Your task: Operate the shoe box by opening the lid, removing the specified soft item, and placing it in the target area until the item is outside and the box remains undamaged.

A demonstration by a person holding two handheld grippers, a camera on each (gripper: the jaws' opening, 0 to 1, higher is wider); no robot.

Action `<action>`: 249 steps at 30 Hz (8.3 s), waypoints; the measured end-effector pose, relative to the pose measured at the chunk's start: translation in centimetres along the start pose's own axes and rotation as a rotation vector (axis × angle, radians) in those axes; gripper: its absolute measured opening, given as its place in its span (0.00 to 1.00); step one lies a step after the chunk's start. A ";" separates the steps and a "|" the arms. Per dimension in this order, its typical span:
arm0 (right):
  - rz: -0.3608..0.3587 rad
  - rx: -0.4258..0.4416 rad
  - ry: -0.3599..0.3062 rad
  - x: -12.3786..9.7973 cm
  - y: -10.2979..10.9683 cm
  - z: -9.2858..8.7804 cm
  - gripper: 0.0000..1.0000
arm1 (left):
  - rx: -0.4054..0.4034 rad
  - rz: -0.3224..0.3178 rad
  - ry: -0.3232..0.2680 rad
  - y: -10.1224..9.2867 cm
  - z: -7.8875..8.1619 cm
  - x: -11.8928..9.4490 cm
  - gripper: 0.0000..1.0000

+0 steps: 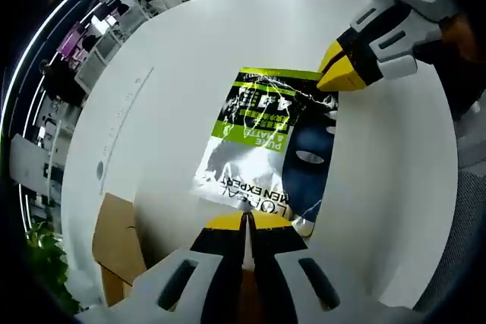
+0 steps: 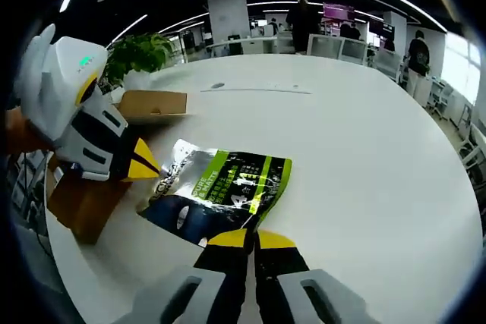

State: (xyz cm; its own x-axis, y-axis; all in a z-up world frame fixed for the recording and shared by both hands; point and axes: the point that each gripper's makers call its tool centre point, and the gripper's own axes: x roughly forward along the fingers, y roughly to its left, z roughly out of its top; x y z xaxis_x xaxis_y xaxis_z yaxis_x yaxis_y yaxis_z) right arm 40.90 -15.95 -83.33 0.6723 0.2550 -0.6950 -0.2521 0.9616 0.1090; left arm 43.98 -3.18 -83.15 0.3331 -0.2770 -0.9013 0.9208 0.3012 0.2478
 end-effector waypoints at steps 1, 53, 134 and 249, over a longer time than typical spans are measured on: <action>-0.001 0.003 0.002 0.0 0.0 -0.1 0.00 | 0.001 0.005 0.003 0.1 -0.1 0.0 0.00; 0.242 -0.125 -0.056 -7.0 8.2 4.5 0.46 | -0.535 0.017 -0.378 1.6 -5.6 -13.2 0.59; 0.606 -0.415 0.049 2.5 33.0 5.6 0.23 | -1.163 0.371 -0.244 3.5 -32.0 -18.8 0.03; 0.454 -0.117 -0.016 2.8 29.0 8.5 0.00 | -1.149 0.373 -0.219 3.6 -32.1 -18.5 0.04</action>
State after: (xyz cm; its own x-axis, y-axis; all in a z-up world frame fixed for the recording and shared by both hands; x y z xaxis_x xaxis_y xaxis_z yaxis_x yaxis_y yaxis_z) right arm 41.34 13.55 -76.04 0.4862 0.6493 -0.5849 -0.5994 0.7348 0.3175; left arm 34.66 32.28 -76.99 0.6668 -0.1157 -0.7362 0.0844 0.9932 -0.0796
